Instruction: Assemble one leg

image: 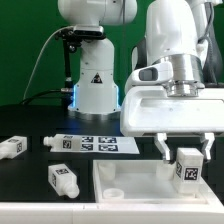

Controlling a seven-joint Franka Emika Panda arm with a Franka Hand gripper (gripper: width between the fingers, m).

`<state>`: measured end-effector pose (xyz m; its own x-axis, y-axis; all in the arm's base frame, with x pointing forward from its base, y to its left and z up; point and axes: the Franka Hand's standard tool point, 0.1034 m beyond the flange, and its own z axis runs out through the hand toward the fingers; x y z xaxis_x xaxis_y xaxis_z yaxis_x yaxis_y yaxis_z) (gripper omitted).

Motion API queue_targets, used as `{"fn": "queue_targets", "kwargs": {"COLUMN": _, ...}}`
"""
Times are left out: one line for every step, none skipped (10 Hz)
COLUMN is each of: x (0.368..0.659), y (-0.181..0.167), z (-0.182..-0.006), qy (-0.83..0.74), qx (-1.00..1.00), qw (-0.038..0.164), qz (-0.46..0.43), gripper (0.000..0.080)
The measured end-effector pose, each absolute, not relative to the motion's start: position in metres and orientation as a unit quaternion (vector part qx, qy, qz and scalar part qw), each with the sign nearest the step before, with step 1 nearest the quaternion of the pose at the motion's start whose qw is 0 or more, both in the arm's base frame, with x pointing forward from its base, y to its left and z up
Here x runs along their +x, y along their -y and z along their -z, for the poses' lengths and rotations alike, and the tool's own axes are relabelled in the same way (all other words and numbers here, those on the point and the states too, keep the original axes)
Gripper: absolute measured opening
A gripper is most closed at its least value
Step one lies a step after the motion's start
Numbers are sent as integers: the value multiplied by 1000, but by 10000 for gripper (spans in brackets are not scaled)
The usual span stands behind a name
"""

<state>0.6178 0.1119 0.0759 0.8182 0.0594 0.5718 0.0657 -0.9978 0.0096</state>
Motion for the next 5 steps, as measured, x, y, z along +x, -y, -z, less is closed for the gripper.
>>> {"fn": "queue_targets", "kwargs": {"x": 617, "y": -112, "z": -75, "qy": 33, "qx": -955, "qw": 5, "qz": 296, "gripper": 544}}
{"fn": "queue_targets", "kwargs": {"x": 616, "y": -112, "z": -73, "qy": 32, "qx": -961, "qw": 7, "qz": 274, "gripper": 620}}
{"fn": "queue_targets", "kwargs": {"x": 619, "y": -110, "z": -81, "qy": 26, "qx": -968, "qw": 12, "qz": 248, "gripper": 643}}
{"fn": "queue_targets", "kwargs": {"x": 620, "y": -112, "z": -84, "qy": 23, "qx": -977, "qw": 18, "qz": 209, "gripper": 643}}
{"fn": "queue_targets", "kwargs": {"x": 622, "y": -115, "z": -86, "qy": 22, "qx": -988, "qw": 22, "qz": 153, "gripper": 648}}
